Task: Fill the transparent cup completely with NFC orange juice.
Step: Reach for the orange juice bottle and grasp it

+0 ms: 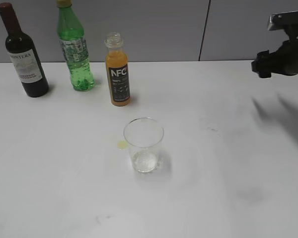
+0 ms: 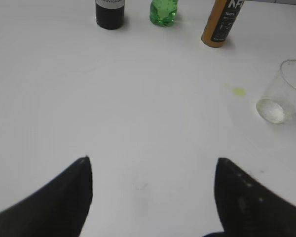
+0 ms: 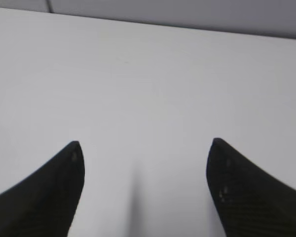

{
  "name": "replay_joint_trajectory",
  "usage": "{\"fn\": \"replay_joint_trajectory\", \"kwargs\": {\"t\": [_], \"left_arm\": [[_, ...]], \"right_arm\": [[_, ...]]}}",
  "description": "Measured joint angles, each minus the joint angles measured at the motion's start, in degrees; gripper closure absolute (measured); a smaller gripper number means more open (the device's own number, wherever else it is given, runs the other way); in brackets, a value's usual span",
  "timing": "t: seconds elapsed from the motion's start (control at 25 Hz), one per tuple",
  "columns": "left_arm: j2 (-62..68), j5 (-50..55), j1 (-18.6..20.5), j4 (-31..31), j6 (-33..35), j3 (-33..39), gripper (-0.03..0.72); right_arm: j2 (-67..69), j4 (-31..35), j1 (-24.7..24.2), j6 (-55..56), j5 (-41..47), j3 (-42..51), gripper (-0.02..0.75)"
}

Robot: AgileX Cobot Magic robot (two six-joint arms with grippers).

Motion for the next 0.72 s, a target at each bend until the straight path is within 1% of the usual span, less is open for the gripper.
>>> {"fn": "replay_joint_trajectory", "kwargs": {"t": [0.08,0.12,0.28,0.32,0.44,0.56,0.72], "left_arm": [[0.0,0.0,0.0,0.0,0.0,0.0,0.101],[0.0,0.0,0.0,0.0,0.0,0.0,0.101],[0.0,0.0,0.0,0.0,0.0,0.0,0.101],[0.0,0.0,0.0,0.0,0.0,0.0,0.101],[0.0,0.0,0.0,0.0,0.0,0.0,0.101],[0.0,0.0,0.0,0.0,0.0,0.0,0.101],[0.0,0.0,0.0,0.0,0.0,0.0,0.101]], "right_arm": [[0.0,3.1,0.0,-1.32,8.52,-3.91,0.142],[-0.05,6.22,0.0,-3.29,12.14,-5.89,0.142],[-0.07,24.29,0.0,-18.02,25.89,-13.96,0.142],[-0.07,27.62,0.0,-20.48,28.79,-15.72,0.142],[-0.07,31.55,0.0,-23.5,38.88,-21.88,0.142],[-0.07,32.23,0.0,-24.43,48.71,-28.27,0.142],[-0.07,32.23,0.0,-24.49,60.34,-34.08,0.142]]}}
